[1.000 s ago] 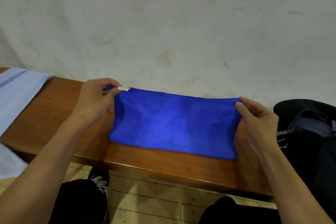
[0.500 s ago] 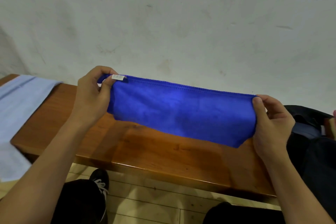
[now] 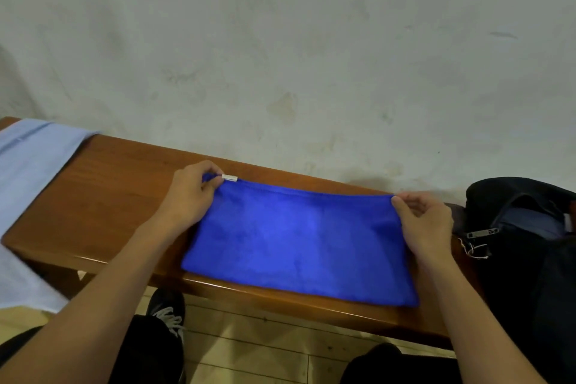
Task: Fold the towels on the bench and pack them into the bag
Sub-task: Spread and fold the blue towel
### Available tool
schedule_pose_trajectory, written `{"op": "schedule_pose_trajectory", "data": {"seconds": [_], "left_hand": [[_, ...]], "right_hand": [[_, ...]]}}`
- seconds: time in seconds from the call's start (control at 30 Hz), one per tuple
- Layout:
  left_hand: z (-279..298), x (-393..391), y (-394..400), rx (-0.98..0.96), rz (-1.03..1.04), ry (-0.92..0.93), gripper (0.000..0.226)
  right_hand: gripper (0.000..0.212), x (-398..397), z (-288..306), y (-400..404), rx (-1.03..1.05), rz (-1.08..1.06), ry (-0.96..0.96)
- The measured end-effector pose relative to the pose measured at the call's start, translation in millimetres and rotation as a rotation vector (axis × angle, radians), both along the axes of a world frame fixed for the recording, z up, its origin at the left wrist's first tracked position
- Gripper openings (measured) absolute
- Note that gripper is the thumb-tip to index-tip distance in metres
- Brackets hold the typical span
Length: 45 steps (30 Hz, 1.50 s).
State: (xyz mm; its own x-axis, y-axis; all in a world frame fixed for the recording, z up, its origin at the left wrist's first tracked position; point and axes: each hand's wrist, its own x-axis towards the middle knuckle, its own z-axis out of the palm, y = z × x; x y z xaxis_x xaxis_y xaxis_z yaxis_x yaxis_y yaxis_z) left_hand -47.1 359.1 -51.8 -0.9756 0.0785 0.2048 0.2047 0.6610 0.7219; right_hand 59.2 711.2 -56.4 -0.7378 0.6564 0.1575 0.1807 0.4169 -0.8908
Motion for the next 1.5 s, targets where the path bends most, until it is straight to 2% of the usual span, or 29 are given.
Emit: {"op": "schedule_pose_trajectory", "data": {"seconds": [0.17, 0.3, 0.37, 0.47, 0.53, 0.63, 0.77, 0.93, 1.23, 1.4, 1.5], "left_hand": [[-9, -12, 4, -0.045, 0.055, 0.02, 0.008], [-8, 8, 30, -0.365, 0.167, 0.26, 0.031], [-4, 29, 51, -0.367, -0.001, 0.309, 0.037], [-14, 57, 73, -0.425, -0.255, 0.195, 0.063], [-28, 63, 75, -0.569, -0.344, 0.094, 0.075], [-38, 58, 69, -0.695, -0.358, 0.077, 0.074], [-38, 51, 63, -0.734, -0.29, 0.026, 0.076], [-35, 39, 41, -0.717, -0.177, -0.027, 0.08], [-22, 35, 4, -0.703, -0.148, -0.192, 0.075], [-2, 42, -2, -0.769, -0.21, -0.298, 0.081], [10, 45, 2, -0.644, -0.105, -0.244, 0.076]], "right_hand": [[0.006, -11, 0, -13, 0.263, -0.052, -0.065], [0.027, -6, 1, -42, 0.594, 0.091, -0.053], [0.038, 1, -5, -62, 0.644, 0.326, -0.071], [0.066, 7, -24, -81, 0.779, 0.586, -0.215], [0.076, 9, -30, -82, 0.835, 0.639, -0.329], [0.081, 9, -30, -76, 0.902, 0.63, -0.421], [0.095, 10, -29, -71, 0.869, 0.607, -0.45], [0.101, 13, -27, -61, 0.837, 0.575, -0.471], [0.101, 13, -21, -64, 0.885, 0.547, -0.513], [0.094, 12, -15, -88, 0.857, 0.625, -0.41], [0.095, 10, -20, -100, 0.889, 0.69, -0.424]]}}
